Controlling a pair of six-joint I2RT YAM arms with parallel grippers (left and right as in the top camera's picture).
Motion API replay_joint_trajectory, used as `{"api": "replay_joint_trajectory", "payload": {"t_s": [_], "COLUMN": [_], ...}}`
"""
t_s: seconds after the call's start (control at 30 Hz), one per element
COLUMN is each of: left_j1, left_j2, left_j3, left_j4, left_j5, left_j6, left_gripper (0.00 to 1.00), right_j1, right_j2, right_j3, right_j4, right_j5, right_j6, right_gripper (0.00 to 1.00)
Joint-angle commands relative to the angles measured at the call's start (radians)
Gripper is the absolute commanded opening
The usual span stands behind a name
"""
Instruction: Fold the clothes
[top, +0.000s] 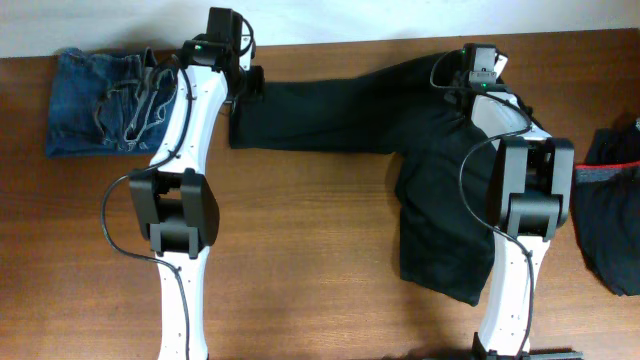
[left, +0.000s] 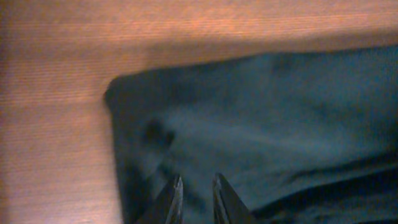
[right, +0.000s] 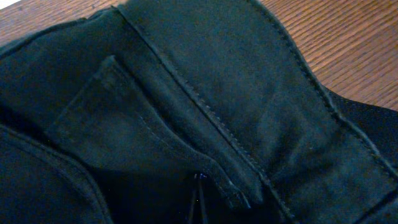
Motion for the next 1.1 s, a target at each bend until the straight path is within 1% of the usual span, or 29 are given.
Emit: {"api": "replay_joint_trajectory", "payload": {"t_s": [0.0, 0.07, 0.23, 0.4, 0.47, 0.57, 0.63, 0.67, 0.77, 0.83, 0.9, 1.07], "left_j1": [-0.021, -0.029, -0.038, -0.031, -0.026, -0.01, -0.002, 0.01, 0.032, 0.047, 0.07, 0.107], "left_j2": [0.043, 0.064, 0.126, 0.189, 0.205, 0.211, 0.211, 0.211, 0.211, 0.211, 0.211, 0.211], "left_j3": [0.006, 0.006, 0.006, 0.006, 0.006, 0.006, 0.006, 0.006, 0.006, 0.006, 0.006, 0.008], "left_j4": [0.043, 0.064, 0.075, 0.074, 0.072, 0.061, 0.047, 0.03, -0.001, -0.015, -0.03, -0.05], "left_j5": [0.095, 0.142, 0.143, 0.049, 0.039, 0.026, -0.008, -0.048, -0.079, -0.09, -0.093, -0.092], "left_j6": [0.011, 0.011, 0.004, 0.005, 0.005, 0.005, 0.005, 0.005, 0.006, 0.006, 0.01, 0.016], "left_gripper": [0.19, 0.2, 0.2, 0.23, 0.23, 0.24, 0.24, 0.24, 0.24, 0.24, 0.28, 0.28], "right_j1": [-0.013, -0.008, -0.002, -0.002, -0.002, -0.003, -0.003, -0.003, -0.003, -0.003, -0.003, -0.003], "right_j2": [0.06, 0.06, 0.06, 0.06, 0.06, 0.06, 0.06, 0.06, 0.06, 0.06, 0.06, 0.06], "right_j3": [-0.039, -0.039, -0.039, -0.039, -0.039, -0.039, -0.039, -0.039, -0.039, -0.039, -0.039, -0.039], "right_j4": [-0.038, -0.037, -0.037, -0.037, -0.037, -0.038, -0.037, -0.037, -0.037, -0.037, -0.037, -0.037], "right_j5": [-0.014, -0.014, -0.014, -0.014, -0.014, -0.013, -0.013, -0.009, -0.002, -0.002, -0.002, -0.001], "right_j6": [0.012, 0.008, 0.004, 0.004, 0.004, 0.004, 0.004, 0.004, 0.004, 0.004, 0.004, 0.004], "right_gripper": [0.05, 0.05, 0.05, 0.05, 0.05, 0.05, 0.05, 0.05, 0.05, 0.05, 0.05, 0.05]}}
